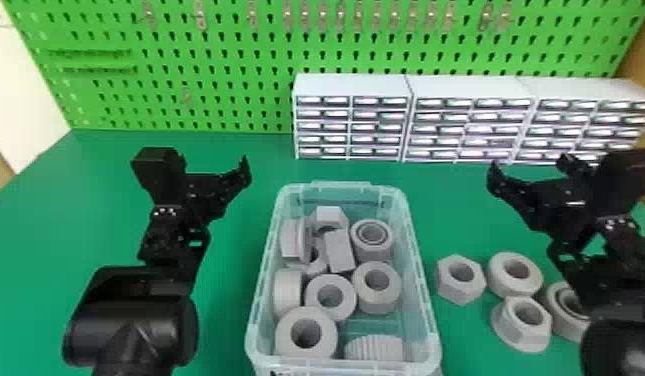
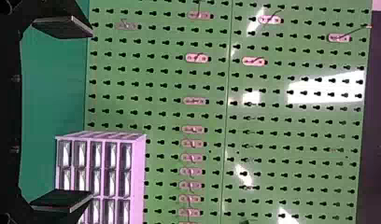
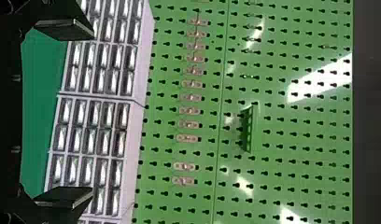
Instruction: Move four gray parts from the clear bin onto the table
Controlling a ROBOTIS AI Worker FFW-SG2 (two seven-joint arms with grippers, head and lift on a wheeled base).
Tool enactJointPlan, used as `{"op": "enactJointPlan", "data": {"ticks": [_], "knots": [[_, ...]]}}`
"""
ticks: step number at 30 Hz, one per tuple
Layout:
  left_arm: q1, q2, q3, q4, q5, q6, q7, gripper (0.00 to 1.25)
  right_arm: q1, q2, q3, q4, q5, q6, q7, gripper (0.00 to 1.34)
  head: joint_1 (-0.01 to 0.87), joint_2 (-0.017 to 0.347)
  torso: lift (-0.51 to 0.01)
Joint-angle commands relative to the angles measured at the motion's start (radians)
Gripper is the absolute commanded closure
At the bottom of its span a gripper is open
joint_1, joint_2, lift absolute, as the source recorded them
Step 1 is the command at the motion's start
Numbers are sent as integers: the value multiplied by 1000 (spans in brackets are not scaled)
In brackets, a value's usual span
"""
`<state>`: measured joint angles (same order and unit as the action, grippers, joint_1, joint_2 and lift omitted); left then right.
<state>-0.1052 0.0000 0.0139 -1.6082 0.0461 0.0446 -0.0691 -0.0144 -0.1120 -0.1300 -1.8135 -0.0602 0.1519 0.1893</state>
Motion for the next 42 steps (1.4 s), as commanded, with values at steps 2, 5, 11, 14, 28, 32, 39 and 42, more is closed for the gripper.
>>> {"op": "enactJointPlan", "data": {"ticks": [2, 5, 11, 14, 28, 32, 39, 42], "knots": [[1, -3, -2, 2, 0, 0, 0, 73, -7, 0, 9, 3, -4, 0, -1, 127, 693, 72, -52], [1, -3, -5, 7, 0, 0, 0, 73, -7, 0, 7, 3, -4, 0, -1, 127, 693, 72, -52], [-1, -3, -9, 11, 0, 0, 0, 73, -4, 2, 4, 3, -3, 0, -7, 127, 693, 72, -52], [-1, -3, -11, 14, 0, 0, 0, 73, -4, 0, 12, 5, -3, 0, -14, 127, 693, 72, -52], [-2, -3, -23, 28, 1, 0, 0, 73, 7, -6, 56, 16, -16, -3, -45, 150, 693, 72, -52], [-2, -3, -22, 28, 3, 0, 0, 73, 5, -8, 64, 17, -18, -3, -47, 150, 693, 72, -52], [-4, -3, -23, 28, 3, 0, 0, 73, 5, -8, 66, 19, -20, -3, -48, 150, 693, 72, -52], [-4, -3, -23, 28, 5, 0, 0, 73, 8, -6, 63, 19, -20, -3, -48, 150, 693, 72, -52]]}}
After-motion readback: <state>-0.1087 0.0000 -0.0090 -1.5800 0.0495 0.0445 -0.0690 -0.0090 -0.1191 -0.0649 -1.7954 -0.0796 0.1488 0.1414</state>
